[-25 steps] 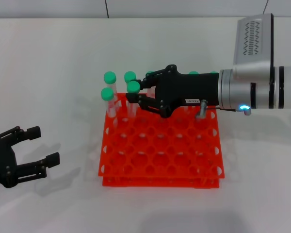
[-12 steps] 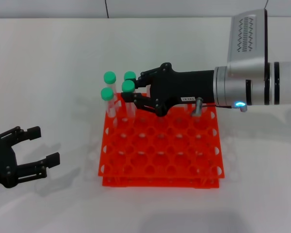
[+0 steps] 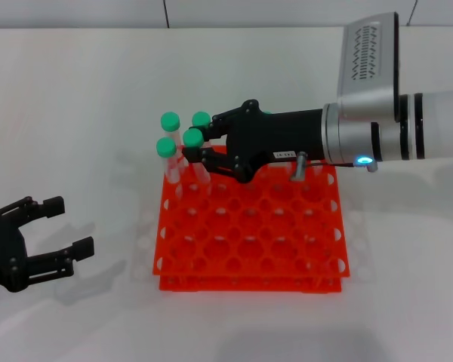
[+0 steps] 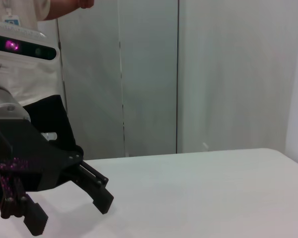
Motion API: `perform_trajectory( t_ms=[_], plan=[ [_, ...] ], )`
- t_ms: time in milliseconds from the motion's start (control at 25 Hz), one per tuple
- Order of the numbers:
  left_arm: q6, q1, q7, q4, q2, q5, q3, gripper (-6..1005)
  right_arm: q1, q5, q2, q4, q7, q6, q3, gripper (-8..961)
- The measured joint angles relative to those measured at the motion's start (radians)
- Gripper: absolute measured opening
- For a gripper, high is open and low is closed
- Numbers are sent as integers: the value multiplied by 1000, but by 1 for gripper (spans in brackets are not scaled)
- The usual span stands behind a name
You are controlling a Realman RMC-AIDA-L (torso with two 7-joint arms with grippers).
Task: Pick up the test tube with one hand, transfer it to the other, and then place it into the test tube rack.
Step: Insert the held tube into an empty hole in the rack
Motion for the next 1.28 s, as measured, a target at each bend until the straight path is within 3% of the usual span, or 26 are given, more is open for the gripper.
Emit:
perform_trajectory(
  t_ms=[1040, 1280],
  plan=[
    [-8, -21, -9, 0, 2, 0, -1, 893, 0, 0, -6, -7, 3, 24, -3, 346],
    [-5, -23, -8, 1, 2, -3, -2, 893, -20, 0, -11, -33, 9, -7, 6, 429]
  ],
)
